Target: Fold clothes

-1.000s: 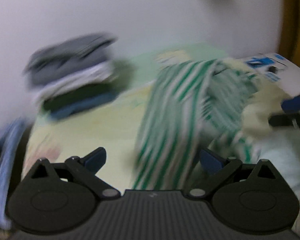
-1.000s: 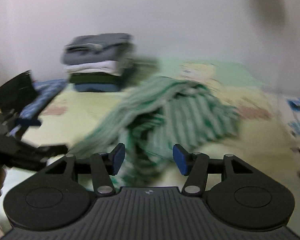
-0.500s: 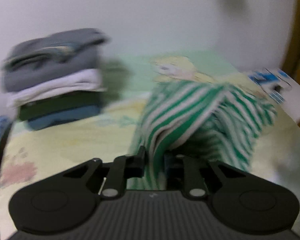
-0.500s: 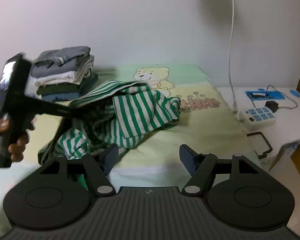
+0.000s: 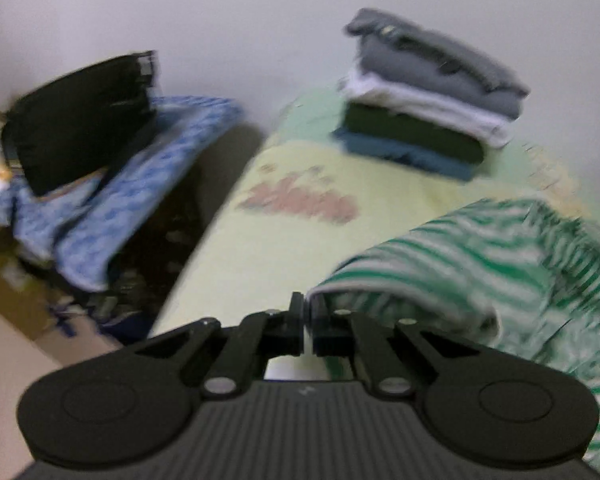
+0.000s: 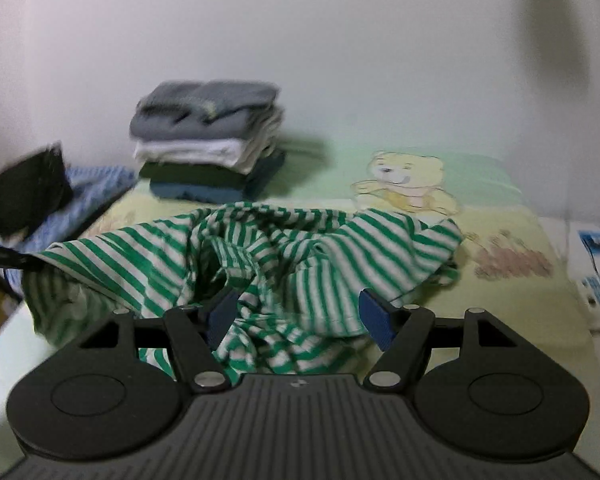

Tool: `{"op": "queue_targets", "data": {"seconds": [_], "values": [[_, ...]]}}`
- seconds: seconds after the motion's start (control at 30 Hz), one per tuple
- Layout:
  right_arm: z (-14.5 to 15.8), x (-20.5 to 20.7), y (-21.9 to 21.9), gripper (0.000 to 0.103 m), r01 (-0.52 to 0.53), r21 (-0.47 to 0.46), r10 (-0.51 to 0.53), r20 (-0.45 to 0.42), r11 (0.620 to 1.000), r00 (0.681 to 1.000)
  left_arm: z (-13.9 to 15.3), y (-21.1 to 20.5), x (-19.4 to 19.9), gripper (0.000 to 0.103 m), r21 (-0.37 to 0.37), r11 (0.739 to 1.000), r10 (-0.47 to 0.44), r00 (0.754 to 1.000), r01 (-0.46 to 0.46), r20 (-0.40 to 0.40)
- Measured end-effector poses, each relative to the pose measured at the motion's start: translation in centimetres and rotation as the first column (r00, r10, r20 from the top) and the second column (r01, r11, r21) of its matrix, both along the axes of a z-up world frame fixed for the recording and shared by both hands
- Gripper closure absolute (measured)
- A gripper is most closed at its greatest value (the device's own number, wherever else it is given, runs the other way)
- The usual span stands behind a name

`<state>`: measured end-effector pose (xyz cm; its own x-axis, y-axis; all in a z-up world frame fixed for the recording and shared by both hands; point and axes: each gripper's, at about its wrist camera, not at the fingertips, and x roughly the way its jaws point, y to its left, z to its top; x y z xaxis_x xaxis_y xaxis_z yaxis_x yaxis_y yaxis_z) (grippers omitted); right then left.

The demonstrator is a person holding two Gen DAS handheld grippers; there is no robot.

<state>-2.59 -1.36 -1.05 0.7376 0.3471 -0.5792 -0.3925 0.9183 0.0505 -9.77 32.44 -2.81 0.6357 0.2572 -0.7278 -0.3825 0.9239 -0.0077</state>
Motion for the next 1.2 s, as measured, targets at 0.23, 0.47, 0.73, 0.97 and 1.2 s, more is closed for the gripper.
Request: {"op": "queue_targets", "data": {"seconds": [0.23, 0.47, 0.73, 0.97, 1.2], "values": [[-3.3, 5.3, 6.0, 0.033, -0.137, -0.165, 0.139, 0.002, 0.977, 0.990, -0.5, -0.8, -1.2, 0.101, 0.069, 0.998, 0.012, 0.999, -0.010, -0.036], [-2.5, 9.2, 5.4, 0.095, -0.069, -0.054, 0.064, -0.082, 0.996, 0.995, -0.3, -5.9, 0.1, 0.033, 0.187, 0.968, -0.169, 0.985, 0.170, -0.020], [1.7, 7.3, -6.6, 0.103, 0.353, 0.092, -0.357, 0.028, 0.931, 0.934, -3.9, -8.8, 2.8, 0.017, 0.141, 0.933, -0.317, 0.942, 0.330, -0.110], [2.1, 4.1, -12.2, 0.078, 0.383, 0.078, -0.383, -0.015, 0.920, 0.924, -5.7, -10.4, 3.9, 0.070, 0.125, 0.909, -0.379, 0.912, 0.399, -0.158], [-1.1, 2.6, 0.1, 0.016, 0.008, -0.179, 0.001, 0.048, 0.984, 0.999, -5.5, -10.2, 3.9, 0.083, 0.143, 0.918, -0.347, 0.923, 0.371, -0.169]]}}
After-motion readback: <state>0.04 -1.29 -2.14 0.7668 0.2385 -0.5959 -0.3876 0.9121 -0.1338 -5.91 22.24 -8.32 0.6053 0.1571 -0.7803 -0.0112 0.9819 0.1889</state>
